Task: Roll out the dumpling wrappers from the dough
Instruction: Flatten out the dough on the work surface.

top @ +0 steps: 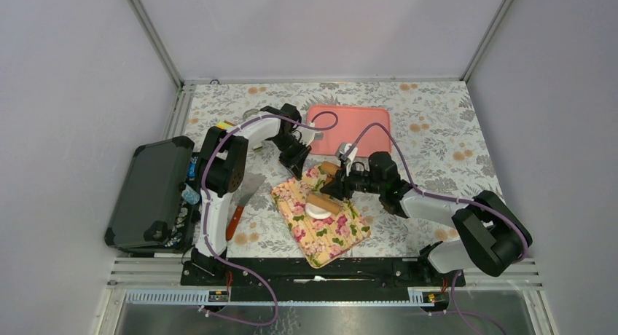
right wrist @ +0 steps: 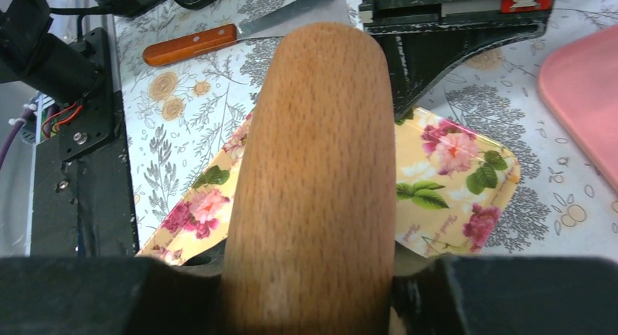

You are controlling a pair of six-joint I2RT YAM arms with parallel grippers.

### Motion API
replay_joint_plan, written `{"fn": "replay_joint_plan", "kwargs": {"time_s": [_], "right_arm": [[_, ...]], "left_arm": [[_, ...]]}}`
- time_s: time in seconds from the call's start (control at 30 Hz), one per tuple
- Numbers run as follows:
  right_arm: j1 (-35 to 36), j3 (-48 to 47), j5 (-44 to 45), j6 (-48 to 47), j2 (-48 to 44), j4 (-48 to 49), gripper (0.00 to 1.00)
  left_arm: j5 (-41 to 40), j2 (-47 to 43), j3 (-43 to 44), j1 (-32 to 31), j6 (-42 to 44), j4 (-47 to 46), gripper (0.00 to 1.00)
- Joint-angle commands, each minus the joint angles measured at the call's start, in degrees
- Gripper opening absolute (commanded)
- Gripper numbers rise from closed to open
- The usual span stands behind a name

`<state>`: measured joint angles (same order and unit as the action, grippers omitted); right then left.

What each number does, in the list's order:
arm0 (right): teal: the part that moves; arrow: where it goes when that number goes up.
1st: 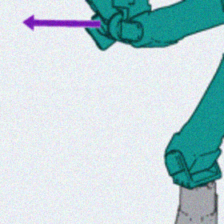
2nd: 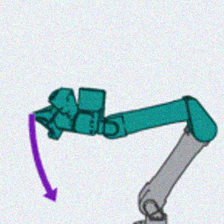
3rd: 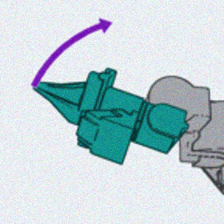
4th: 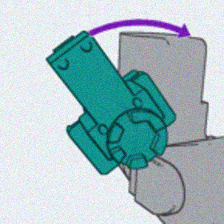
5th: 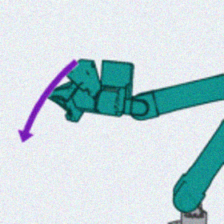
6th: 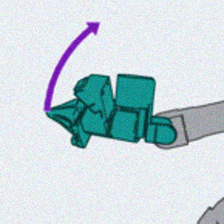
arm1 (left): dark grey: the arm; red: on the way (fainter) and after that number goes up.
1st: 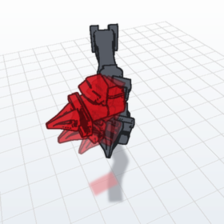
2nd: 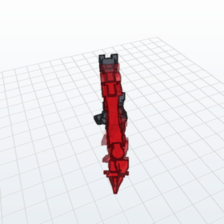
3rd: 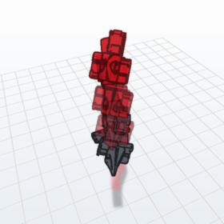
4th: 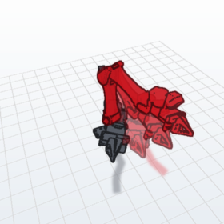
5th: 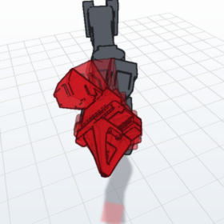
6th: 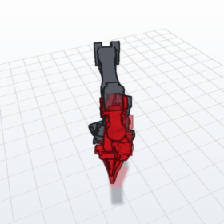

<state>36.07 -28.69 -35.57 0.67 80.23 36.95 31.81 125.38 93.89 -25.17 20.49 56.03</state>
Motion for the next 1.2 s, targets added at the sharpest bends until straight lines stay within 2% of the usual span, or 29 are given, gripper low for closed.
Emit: {"fn": "replay_joint_plan", "kwargs": {"time_s": [0.0, 0.4, 0.7, 0.83, 1.0, 1.17], "right_arm": [[-2.3, 3.0, 12.1, -5.1, 1.4, -7.7, 0.0], [-2.3, 2.8, 9.5, -6.2, 1.4, -8.5, 0.0], [-2.3, -3.0, 11.2, -9.1, -5.6, -9.0, 0.0], [-2.3, -9.6, 5.9, -12.4, -6.6, -13.6, 0.0], [-2.3, -15.1, 5.0, -14.2, -5.7, -11.1, 0.0], [-2.0, -15.3, -3.4, -10.3, -2.7, -7.8, 0.0]], "left_arm": [[-2.3, 1.9, 0.4, 0.5, -0.4, -2.0, 0.0], [-2.2, 1.8, 0.4, 0.5, -0.2, -2.0, 0.0], [-2.2, 2.0, 0.5, 0.5, -0.3, -2.0, 0.0], [-2.1, 2.1, 0.5, 0.5, -0.3, -2.0, 0.0], [-2.1, 2.1, 0.5, 0.5, -0.3, -2.0, 0.0], [-2.2, 2.1, 0.6, 0.5, -0.4, -2.0, 0.0]]}}
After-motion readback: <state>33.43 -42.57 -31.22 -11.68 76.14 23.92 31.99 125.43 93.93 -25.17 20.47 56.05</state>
